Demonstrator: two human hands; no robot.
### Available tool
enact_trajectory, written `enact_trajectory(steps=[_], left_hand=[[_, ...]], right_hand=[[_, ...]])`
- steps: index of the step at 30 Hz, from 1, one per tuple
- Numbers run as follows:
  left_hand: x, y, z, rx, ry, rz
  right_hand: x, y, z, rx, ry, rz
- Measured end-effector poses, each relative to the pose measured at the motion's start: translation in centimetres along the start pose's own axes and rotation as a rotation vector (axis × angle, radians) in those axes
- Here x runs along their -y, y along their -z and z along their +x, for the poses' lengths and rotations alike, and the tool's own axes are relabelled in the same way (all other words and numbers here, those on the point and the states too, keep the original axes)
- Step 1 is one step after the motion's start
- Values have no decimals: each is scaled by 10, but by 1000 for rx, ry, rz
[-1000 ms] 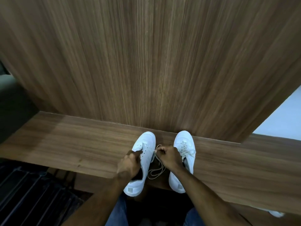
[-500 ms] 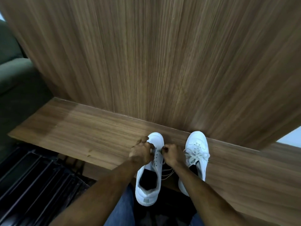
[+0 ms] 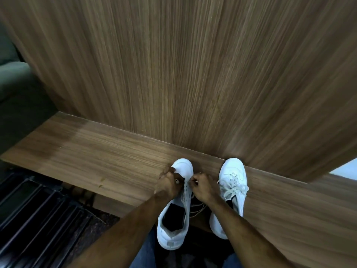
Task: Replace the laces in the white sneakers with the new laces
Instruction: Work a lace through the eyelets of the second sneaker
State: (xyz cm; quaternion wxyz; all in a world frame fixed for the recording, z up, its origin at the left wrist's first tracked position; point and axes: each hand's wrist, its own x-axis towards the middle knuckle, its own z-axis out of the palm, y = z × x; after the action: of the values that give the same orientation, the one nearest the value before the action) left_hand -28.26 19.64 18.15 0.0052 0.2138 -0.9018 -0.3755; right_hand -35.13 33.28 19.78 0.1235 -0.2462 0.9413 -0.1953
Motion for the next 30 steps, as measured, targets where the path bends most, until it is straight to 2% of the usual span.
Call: enact_trajectory(steps=[5,9,13,17,20,23,26,30], left_hand=[[-6,1,1,-9,-51,127],[-10,4,2,58,-78,227],[-7,19,8,67,-45,42],[2,30,14,71,115,-304],[2,30,9,84,132,-347],[5,24,4,64,78,-299],[11,20,1,138,-3,-144],[4,24,6,193,29,70]], right_hand=[[1,-7,-1,-12,-38,65],[5,-10,-4,-21,-63,62],[6,-4,-4,-69,-1,-14],[15,-4,2,13,110,151],[20,-7,4,21,92,200],[20,-11,4,0,67,248],[17,-10,2,-13,58,230],[15,-8,1,0,89,145]])
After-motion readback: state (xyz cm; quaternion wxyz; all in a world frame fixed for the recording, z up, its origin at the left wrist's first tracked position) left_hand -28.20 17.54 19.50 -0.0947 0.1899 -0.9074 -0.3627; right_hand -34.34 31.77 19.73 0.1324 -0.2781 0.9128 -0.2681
